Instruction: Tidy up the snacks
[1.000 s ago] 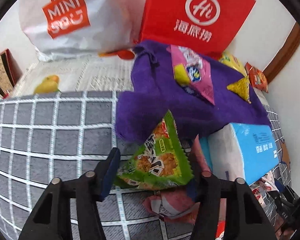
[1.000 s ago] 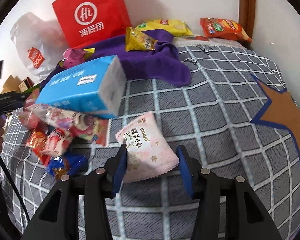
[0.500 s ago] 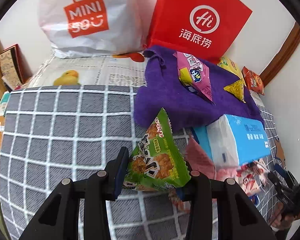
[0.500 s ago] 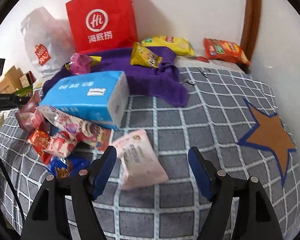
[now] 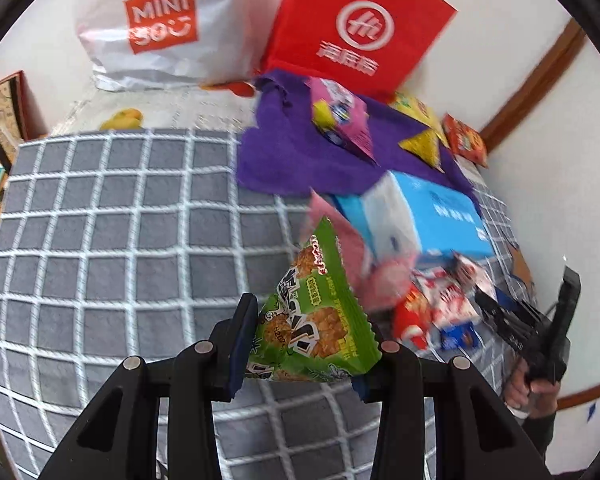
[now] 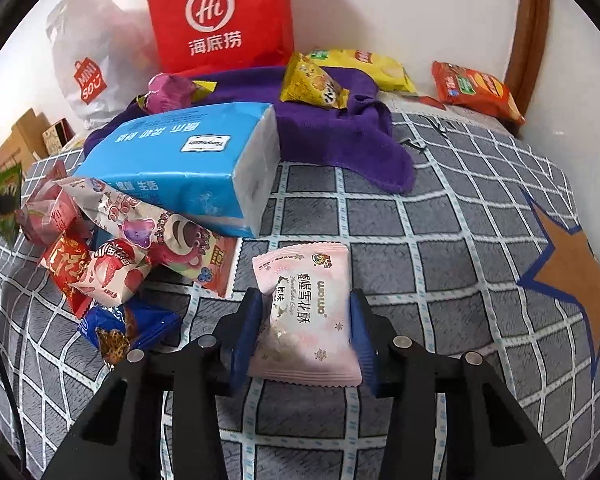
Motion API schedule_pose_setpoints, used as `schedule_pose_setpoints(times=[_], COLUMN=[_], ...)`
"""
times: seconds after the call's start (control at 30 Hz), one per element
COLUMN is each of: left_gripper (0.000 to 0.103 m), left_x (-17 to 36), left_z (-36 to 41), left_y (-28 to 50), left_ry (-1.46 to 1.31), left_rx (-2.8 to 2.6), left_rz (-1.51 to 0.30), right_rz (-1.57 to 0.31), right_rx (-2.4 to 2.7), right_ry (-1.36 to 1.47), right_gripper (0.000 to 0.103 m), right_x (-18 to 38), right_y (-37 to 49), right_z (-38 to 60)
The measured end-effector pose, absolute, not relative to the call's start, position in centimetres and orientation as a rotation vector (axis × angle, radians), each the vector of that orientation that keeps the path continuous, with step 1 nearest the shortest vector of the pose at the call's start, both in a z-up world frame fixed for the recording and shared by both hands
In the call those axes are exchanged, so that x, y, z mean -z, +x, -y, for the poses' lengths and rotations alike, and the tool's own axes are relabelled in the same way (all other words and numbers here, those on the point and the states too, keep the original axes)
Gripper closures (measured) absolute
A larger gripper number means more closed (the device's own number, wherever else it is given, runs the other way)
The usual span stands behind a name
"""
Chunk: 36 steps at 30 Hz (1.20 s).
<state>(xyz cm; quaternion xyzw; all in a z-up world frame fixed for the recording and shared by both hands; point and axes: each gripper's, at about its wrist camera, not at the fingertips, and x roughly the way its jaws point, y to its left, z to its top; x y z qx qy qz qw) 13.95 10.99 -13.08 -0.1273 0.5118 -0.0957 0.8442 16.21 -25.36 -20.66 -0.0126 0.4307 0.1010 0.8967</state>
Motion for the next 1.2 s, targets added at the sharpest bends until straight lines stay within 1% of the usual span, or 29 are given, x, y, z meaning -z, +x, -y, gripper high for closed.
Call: schedule_pose_setpoints(times=[0.17,0.3,0.33,0.37,0.43,0.47,0.5,0.57,0.6,0.63,0.67,0.7,0.73,0.77,0.97,1.2], left_gripper=[0.064,0.063,0.062,0.059,0.046,0.045,0.046,0.046,0.05,0.059,0.062,0.063,0.064,0.064,0.064,0.065], left_x=[14.7,16.4,16.5,16.7,17.0,17.1,17.2,17.2,17.3,17.3,17.3,17.2,17.1,17.0,16.3,14.4], left_z=[-9.3,-8.6,-8.5,-8.4,-8.4,-8.4,-8.4,-8.5,-8.5,-8.6,-8.6,-8.7,-8.7,-8.6,-8.3,-7.7], left_y=[13.6,13.8,13.7,13.6,13.5,13.4,13.4,13.3,13.4,13.4,13.4,13.2,13.2,13.3,12.9,12.3], left_ry=[-0.254,-0.238,-0.235,-0.223,-0.205,-0.201,-0.201,-0.207,-0.213,-0.222,-0.234,-0.235,-0.231,-0.225,-0.218,-0.221], left_rx=[0.235,0.228,0.23,0.229,0.21,0.207,0.21,0.211,0.215,0.225,0.237,0.237,0.235,0.235,0.244,0.276], left_rz=[-1.124,-1.152,-1.146,-1.142,-1.139,-1.135,-1.127,-1.116,-1.112,-1.112,-1.113,-1.113,-1.112,-1.111,-1.106,-1.081], right_rz=[-0.891,-0.887,-0.887,-0.885,-0.866,-0.86,-0.851,-0.85,-0.854,-0.865,-0.874,-0.888,-0.883,-0.875,-0.882,-0.845], right_rx=[-0.193,-0.201,-0.203,-0.206,-0.219,-0.224,-0.226,-0.211,-0.201,-0.197,-0.196,-0.2,-0.191,-0.179,-0.19,-0.181], right_ry=[-0.003,-0.027,-0.023,-0.015,0.014,0.02,0.02,0.009,0.007,0.011,0.013,0.017,0.007,-0.014,-0.001,0.033], right_gripper=[0.058,0.054,0.053,0.049,0.04,0.033,0.033,0.033,0.033,0.034,0.039,0.049,0.051,0.059,0.059,0.059], right_x=[20.7,20.4,20.3,20.2,19.9,19.8,19.7,19.8,20.0,20.3,20.6,20.9,20.9,20.9,20.3,18.2], right_y=[15.6,15.0,14.9,14.8,14.7,14.6,14.7,15.0,15.2,15.4,15.6,15.8,15.8,15.6,15.2,14.6], right_z=[25.8,25.5,25.6,25.7,26.1,26.2,26.2,26.0,25.9,25.9,25.9,25.9,25.8,25.7,26.0,26.6])
